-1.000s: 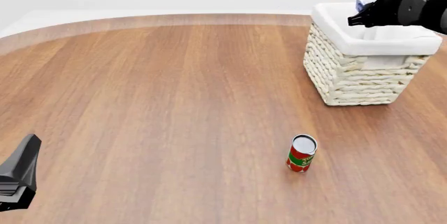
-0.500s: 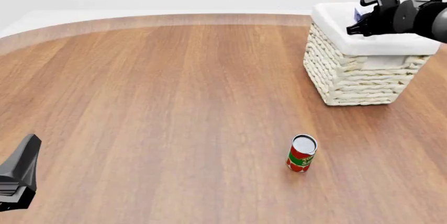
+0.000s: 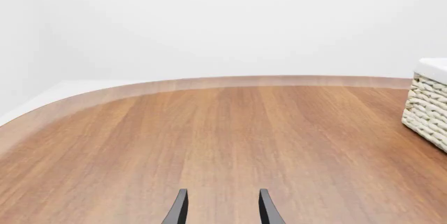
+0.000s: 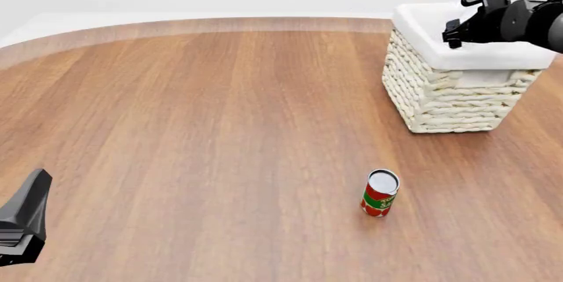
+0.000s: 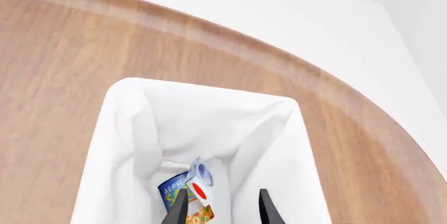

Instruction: Pick up the alphabet soup and the cream cheese box, and put them in the basket.

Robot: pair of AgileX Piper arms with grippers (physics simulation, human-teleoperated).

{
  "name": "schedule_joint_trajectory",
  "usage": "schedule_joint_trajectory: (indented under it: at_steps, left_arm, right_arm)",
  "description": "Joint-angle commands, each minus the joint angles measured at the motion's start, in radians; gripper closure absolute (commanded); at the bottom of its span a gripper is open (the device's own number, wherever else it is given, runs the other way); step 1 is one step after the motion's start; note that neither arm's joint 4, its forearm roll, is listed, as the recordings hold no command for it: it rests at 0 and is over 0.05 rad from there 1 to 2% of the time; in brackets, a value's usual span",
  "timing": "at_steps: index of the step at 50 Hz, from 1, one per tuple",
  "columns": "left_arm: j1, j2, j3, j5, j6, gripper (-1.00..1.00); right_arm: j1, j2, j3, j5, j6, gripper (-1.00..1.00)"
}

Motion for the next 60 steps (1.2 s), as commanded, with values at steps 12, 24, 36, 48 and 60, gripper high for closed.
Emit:
schedule_joint_trajectory:
  at_steps: [12, 24, 36, 48, 60]
  left_arm:
    - [0.0, 0.0, 0.0, 0.0, 0.0, -1.0]
    - [0.0, 0.0, 0.0, 0.0, 0.0, -1.0]
    - [0.0, 0.0, 0.0, 0.0, 0.0, -1.0]
    - [0.0, 0.0, 0.0, 0.0, 0.0, -1.0]
    - [0.0, 0.0, 0.0, 0.0, 0.0, -1.0]
  right_arm:
    - [-0.009, -0.011, -0.008, -0.003, 0.033, -1.0]
    - [-0.002, -0.055, 0.012, -0.009, 0.061, -1.0]
    - [0.013, -0.127, 0.066, -0.028, 0.073, -1.0]
    - [0.018, -0.203, 0.137, -0.052, 0.087, -1.0]
    - [0.021, -0.304, 0.229, -0.087, 0.109, -1.0]
